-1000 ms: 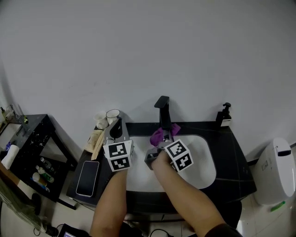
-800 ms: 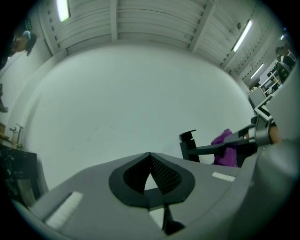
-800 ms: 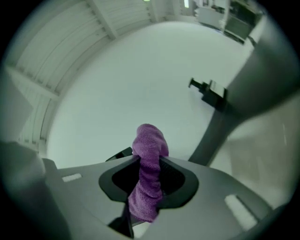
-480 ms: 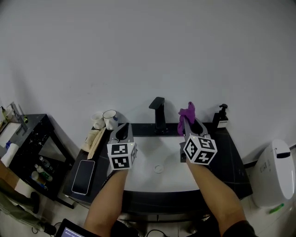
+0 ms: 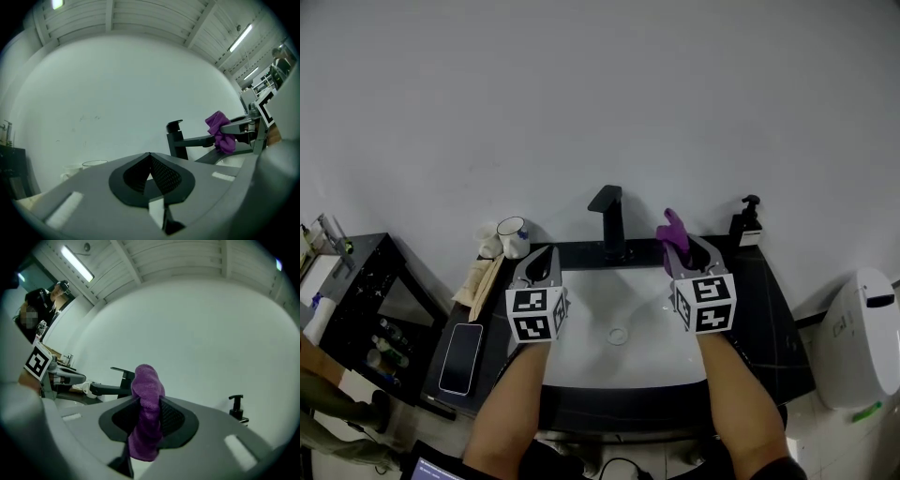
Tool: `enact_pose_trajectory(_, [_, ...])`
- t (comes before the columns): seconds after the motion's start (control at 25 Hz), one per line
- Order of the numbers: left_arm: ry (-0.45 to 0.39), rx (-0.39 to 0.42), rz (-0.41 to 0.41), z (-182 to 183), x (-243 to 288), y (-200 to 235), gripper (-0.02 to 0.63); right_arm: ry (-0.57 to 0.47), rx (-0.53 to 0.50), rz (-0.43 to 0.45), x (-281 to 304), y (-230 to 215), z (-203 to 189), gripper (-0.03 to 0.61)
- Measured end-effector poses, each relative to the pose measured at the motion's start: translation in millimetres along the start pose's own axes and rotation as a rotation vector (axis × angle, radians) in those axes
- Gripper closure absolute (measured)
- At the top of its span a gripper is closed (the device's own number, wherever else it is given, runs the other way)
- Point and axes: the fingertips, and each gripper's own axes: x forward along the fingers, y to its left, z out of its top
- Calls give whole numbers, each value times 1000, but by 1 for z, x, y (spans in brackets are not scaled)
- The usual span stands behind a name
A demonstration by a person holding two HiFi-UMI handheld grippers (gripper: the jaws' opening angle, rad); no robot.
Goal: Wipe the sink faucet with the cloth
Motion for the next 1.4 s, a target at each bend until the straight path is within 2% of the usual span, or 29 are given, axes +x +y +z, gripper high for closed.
enact_pose_trajectory(0.16, [-4, 10, -7, 0, 2, -2, 595, -36, -41, -2, -3, 5, 9, 471])
enact_pose_trajectory(0.56, [-1, -16, 0, 1, -1, 1, 597, -48, -5, -27, -7, 0, 9, 472])
enact_pose_trajectory(1.4, [-5, 9, -8, 3, -1, -3, 595, -64, -62, -12, -12, 5, 13, 474])
